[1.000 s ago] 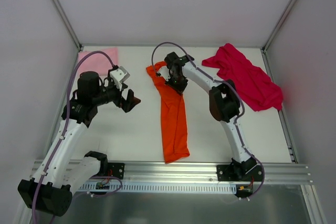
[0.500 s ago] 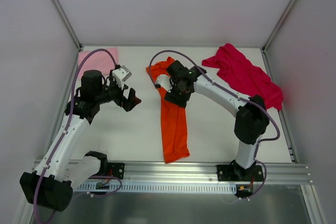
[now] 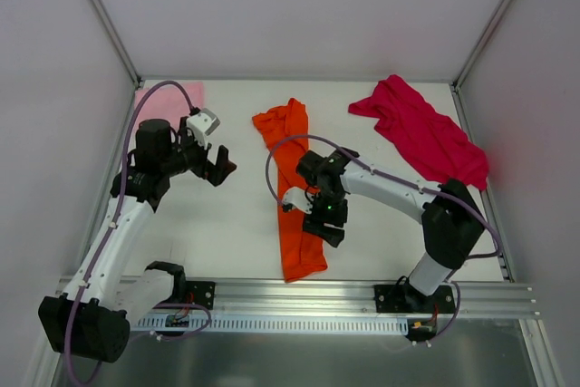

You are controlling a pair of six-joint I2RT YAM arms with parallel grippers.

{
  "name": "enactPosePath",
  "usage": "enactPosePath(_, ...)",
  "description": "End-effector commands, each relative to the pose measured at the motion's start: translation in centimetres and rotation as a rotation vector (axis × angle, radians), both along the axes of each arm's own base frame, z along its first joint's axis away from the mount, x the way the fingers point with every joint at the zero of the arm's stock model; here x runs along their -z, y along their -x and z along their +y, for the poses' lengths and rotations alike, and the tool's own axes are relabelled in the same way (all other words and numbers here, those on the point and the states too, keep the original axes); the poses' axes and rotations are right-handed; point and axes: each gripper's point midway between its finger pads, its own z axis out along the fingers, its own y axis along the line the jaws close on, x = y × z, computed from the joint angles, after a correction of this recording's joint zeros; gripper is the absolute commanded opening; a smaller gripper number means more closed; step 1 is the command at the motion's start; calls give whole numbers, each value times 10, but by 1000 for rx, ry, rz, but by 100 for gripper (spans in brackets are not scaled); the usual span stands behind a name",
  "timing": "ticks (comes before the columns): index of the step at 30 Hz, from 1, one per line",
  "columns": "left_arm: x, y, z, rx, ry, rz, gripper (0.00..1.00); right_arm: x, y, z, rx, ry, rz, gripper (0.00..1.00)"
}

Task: Fold and stack the t-shirts
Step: Grab the bottom of the folded rectangular tshirt with right arm

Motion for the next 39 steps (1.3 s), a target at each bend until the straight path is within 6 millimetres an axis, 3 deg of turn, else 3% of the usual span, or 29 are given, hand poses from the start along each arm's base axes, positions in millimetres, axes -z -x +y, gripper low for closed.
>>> enactPosePath(1, -5, -15, 14, -61, -1, -51, 99, -13, 33, -9, -66, -31, 85, 69)
enactPosePath(6, -3, -23, 29, -119, -4, -45, 99, -8, 61, -9, -155, -34, 141, 70)
enactPosePath(13, 0, -21, 44, -173, -24, -37, 99, 3, 70, -10, -201, -3, 167, 70)
enactPosePath(20, 19, -20, 59, -229, 6, 8, 99, 13, 66, 4, -223, -12, 81, 73)
enactPosePath(27, 11, -5, 62, -235, 35, -32, 99, 29, 81, 20, -293, 2, 18, 76)
enactPosePath(33, 8, 1, 67, -256, 22, -53, 99, 34, 42, 41, -315, -11, -252, 78)
enactPosePath(39, 4, 3, 68, -257, 25, -55, 99, 42, 36, 54, -330, 11, -245, 78)
